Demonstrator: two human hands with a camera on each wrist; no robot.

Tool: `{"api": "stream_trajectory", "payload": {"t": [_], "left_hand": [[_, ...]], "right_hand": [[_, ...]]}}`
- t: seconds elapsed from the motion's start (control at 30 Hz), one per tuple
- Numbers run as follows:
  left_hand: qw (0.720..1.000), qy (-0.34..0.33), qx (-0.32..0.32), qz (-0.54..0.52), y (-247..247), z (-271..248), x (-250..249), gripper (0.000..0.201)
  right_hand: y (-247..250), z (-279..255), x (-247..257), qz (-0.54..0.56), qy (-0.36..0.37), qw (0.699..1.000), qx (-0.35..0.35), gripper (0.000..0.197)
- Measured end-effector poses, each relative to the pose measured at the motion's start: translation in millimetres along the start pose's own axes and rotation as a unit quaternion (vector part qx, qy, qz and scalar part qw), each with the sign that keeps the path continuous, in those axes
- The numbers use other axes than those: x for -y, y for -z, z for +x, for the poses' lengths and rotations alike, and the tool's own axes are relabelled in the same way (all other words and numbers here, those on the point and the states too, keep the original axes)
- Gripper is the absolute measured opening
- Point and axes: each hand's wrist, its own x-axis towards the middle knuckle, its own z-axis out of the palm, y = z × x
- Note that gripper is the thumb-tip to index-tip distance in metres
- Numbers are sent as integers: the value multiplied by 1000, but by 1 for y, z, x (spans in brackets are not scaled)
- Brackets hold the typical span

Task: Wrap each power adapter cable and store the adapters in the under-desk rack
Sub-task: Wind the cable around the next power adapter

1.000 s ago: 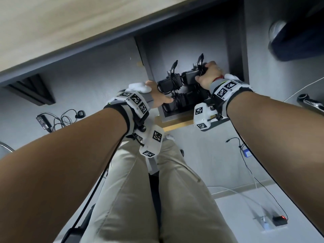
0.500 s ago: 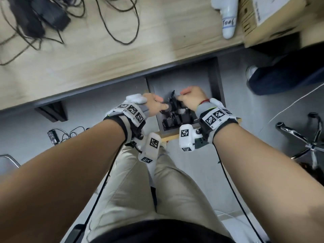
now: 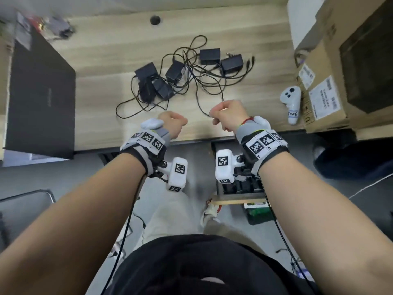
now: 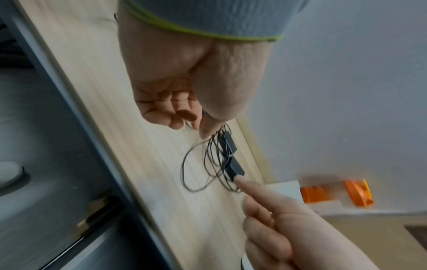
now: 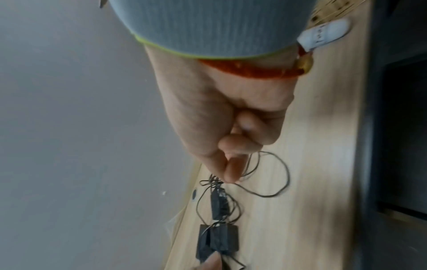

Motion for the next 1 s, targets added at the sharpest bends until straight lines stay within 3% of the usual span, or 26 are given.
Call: {"api": "stream_trajectory", "payload": {"t": [0.17,0.23,0.33,0.5,0.67,0.8,0.9,1.0], "left_hand": [[996,20,-76,-29,50,40,-10,15],[997,26,-76,-21,79,71,-14,18],[998,36,-54,-5,106,107,-15,33],[995,42,24,92,121,147,-14,36],[981,68,74,168,128,183,-13,47],[986,77,104,106,131,203,-12,52],[988,102,108,44,136,205,-15,50],[985,105,135,5,141,194,-26,39]], "right_hand": [[-19,23,52,-26,22,999,6,19],[-44,45,76,-29,22,999,6,21],[-77,72,97,-29,24,999,6,17],[-131,111,116,-32,-10,998,56,17],[-171,145,133,-143,-40,986,77,20],[-183,153,149,-193,-44,978,69,30],[-183,155,157,-193,-43,976,92,13],[-186,155,160,-188,-77,975,92,25]]}}
